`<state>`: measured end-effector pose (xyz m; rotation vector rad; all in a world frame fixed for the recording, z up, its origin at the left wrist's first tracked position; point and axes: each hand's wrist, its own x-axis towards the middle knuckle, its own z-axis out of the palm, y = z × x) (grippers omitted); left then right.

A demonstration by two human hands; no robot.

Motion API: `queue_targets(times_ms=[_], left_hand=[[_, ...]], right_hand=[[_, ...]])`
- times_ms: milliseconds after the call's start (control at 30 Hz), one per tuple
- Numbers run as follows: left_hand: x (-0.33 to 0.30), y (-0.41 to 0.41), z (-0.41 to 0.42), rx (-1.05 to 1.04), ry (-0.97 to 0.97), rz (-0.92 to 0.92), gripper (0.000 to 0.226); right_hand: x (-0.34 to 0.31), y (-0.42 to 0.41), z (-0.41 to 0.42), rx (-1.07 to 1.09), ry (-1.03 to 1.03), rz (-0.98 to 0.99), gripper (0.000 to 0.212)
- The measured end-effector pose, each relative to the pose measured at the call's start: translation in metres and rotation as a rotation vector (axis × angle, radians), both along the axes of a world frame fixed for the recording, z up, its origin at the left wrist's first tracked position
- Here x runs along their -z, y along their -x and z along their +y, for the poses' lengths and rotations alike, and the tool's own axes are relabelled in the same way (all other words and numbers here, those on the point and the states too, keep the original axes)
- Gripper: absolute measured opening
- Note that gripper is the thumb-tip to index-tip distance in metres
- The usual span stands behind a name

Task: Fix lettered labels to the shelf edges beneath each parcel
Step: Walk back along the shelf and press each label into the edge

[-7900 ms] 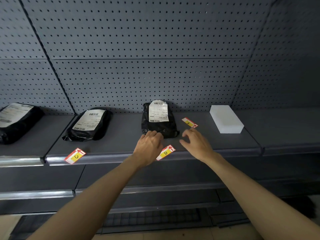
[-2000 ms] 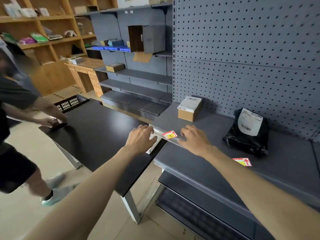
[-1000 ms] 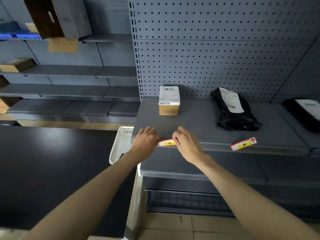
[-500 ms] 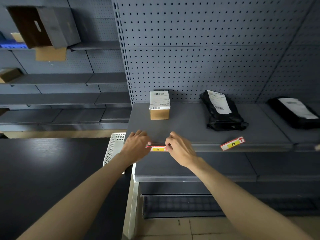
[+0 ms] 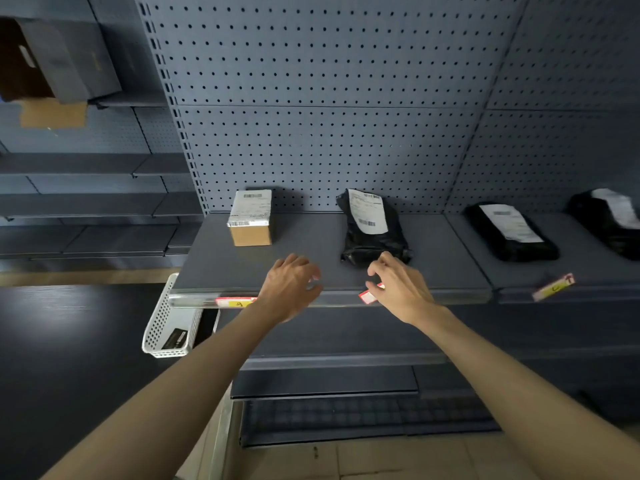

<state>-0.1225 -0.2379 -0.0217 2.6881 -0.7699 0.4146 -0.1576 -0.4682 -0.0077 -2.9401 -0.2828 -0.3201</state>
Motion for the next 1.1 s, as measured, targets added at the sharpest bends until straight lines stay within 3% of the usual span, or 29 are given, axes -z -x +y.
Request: queue_targets(times_ms=[233, 400, 633, 833, 1100], left_hand=[[0.010, 0.016, -0.075, -0.057, 0.006, -0.006, 0.016], [0.028, 0.022, -0.104, -0.146, -0.049, -0.004, 0.014], [0.049, 0.022, -0.118, -0.234, -0.002, -0.023, 0.008], [0.048, 0.012, -0.118, -0.152, -0.123, -0.113, 0.008], [0.050, 0.008, -0.113, -0.155, -0.247, -0.026, 0.010]], right_hand=[[0.001, 0.000, -0.052, -0.086, 0.002, -0.017, 0.023], [0.017, -0.004, -0.059, -0.179, 0.040, -0.030, 0.010], [0.036, -0.015, -0.069, -0.170, 0.066, -0.051, 0.011], [0.047, -0.019, -0.080, -0.145, 0.036, -0.050, 0.006], [0.055, -0.013, -0.069, -0.132, 0.090, -0.046, 0.005]])
